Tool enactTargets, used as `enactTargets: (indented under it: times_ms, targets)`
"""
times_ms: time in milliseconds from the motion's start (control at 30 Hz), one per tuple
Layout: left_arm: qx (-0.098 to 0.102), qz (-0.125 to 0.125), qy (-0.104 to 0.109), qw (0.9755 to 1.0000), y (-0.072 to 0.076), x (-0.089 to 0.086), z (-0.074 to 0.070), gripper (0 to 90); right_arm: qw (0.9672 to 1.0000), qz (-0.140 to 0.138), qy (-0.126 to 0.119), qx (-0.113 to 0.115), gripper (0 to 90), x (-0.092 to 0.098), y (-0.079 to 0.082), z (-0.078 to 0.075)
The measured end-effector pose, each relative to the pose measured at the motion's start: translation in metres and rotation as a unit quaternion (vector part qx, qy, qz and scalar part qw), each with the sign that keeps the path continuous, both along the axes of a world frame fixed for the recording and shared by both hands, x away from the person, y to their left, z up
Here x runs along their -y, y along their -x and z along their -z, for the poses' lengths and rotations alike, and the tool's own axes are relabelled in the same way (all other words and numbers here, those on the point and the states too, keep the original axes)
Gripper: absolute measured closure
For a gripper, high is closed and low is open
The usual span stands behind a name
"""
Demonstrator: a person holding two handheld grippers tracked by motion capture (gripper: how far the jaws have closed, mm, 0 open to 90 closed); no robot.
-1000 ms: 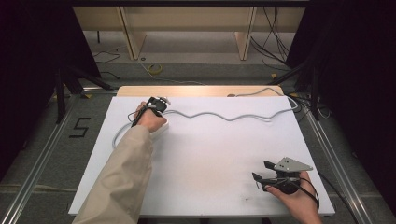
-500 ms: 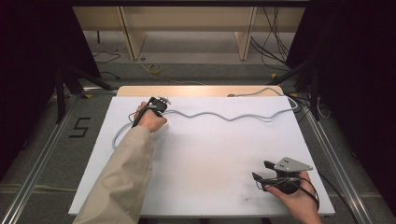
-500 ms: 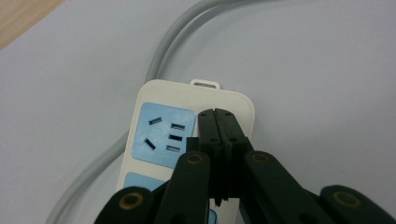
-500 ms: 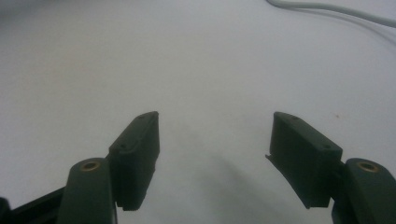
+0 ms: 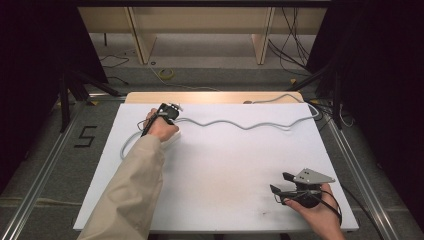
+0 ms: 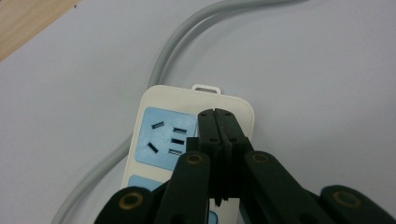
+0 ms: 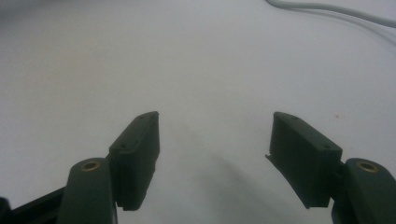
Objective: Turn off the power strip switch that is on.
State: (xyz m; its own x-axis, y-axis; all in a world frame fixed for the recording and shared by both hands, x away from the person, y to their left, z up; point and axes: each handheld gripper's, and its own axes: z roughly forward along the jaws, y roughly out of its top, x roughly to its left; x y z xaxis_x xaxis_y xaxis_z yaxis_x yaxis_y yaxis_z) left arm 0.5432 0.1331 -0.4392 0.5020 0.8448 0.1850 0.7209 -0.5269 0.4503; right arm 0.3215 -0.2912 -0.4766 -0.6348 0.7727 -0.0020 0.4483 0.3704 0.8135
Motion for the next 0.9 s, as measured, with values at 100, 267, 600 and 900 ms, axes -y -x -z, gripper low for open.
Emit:
enactTargets:
  times_ms: [100,267,600,900]
  targets:
    - [0.0,0.0,0.0,1.0,0.0,0.0,0.0,89.9,1.0,0.0,0.0,0.0,34.4,0.0,0.0,0.0]
    - [-0.001,0.001,0.0,1.0,0.0,0.0,0.0,89.9,1.0,0.0,0.0,0.0,34.5,0.0,0.0,0.0]
    - [0.006,-0.002,0.011,0.9999,0.002,-0.003,-0.003,89.6,1.0,0.003,-0.003,0.003,34.7,0.001,0.0,-0.001]
    - [0.017,-0.004,0.027,0.9995,0.006,-0.005,-0.01,85.1,1.0,0.002,0.0,0.001,34.7,0.0,0.0,-0.001]
